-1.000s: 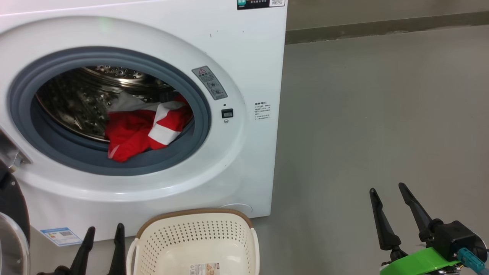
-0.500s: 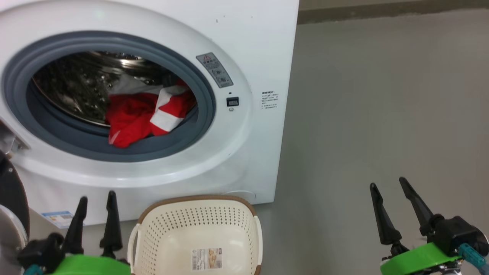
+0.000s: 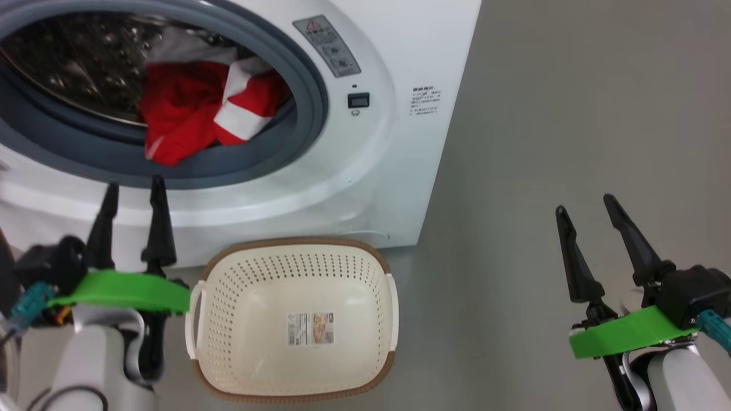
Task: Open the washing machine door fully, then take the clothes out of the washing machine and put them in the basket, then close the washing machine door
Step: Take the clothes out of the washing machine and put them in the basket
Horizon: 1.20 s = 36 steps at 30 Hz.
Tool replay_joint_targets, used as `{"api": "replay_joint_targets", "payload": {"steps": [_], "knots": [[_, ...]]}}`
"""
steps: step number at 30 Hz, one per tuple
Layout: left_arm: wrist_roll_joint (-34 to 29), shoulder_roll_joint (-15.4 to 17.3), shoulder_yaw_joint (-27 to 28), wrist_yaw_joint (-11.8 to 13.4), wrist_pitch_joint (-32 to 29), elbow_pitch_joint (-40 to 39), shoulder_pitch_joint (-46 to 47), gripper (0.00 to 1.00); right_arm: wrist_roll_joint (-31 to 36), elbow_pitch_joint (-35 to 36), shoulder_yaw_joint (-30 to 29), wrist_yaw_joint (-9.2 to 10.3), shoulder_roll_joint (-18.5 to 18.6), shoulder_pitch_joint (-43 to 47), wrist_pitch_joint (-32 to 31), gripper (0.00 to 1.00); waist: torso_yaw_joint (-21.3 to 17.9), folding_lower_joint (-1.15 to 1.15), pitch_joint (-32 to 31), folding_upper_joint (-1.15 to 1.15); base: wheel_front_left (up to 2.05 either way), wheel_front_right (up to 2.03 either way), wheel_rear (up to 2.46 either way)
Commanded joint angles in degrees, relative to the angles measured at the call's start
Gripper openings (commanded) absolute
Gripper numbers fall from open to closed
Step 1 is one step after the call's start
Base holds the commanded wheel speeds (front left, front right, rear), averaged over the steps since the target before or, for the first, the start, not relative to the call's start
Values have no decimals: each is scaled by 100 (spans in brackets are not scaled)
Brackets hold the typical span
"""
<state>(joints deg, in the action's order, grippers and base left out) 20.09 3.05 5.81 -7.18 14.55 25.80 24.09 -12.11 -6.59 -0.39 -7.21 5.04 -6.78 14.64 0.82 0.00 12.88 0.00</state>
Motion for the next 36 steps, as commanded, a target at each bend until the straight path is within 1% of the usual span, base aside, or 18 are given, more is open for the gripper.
{"api": "replay_joint_targets", "payload": {"steps": [1, 10, 13, 14, 18, 23, 25, 29, 33, 36], "knots": [[-153, 232, 212, -30, 45, -18, 406, 100, 85, 185, 146, -28, 63, -235, 36, 100, -6, 0, 465, 0, 0, 0, 0], [-408, 490, 317, 10, 45, 824, 1644, 100, 117, 325, 169, -28, 31, -597, 36, 100, -226, 0, 1187, 0, 0, 0, 0], [-492, 617, 315, 76, 45, 1127, 2076, 100, 129, 383, 138, -28, 17, -674, 36, 100, -304, 0, 1416, 0, 0, 0, 0], [-543, 687, 312, 142, 45, 1352, 2326, 100, 140, 413, 150, -28, 11, -723, 36, 100, -359, 0, 1550, 0, 0, 0, 0], [-556, 775, 326, 184, 45, 1667, 2690, 100, 162, 434, 183, -28, 8, -796, 36, 100, -441, 0, 1741, 0, 0, 0, 0], [-749, 1045, 193, 322, -14, 2305, 3282, 100, 174, 448, 275, -28, -35, -943, 36, 100, -588, 0, 2018, 0, 0, 0, 0], [-874, 1178, 104, 411, -111, 2560, 3490, 100, 172, 436, 312, -28, -54, -995, 36, 100, -646, 0, 2090, 0, 0, 0, 0], [-1246, 1442, -207, 610, -507, 3065, 3808, 100, 172, 389, 392, -28, -90, -1064, 36, 100, -748, 0, 2153, 0, 0, 0, 0], [-1488, 1631, -442, 710, -868, 3418, 4025, 100, 156, 364, 442, -28, -119, -1104, 36, 100, -822, 0, 2168, 0, 0, 0, 0], [-1556, 1716, -510, 816, -1099, 3633, 4139, 100, 135, 347, 470, -28, -138, -1114, 36, 100, -866, 0, 2154, 0, 0, 0, 0]]}}
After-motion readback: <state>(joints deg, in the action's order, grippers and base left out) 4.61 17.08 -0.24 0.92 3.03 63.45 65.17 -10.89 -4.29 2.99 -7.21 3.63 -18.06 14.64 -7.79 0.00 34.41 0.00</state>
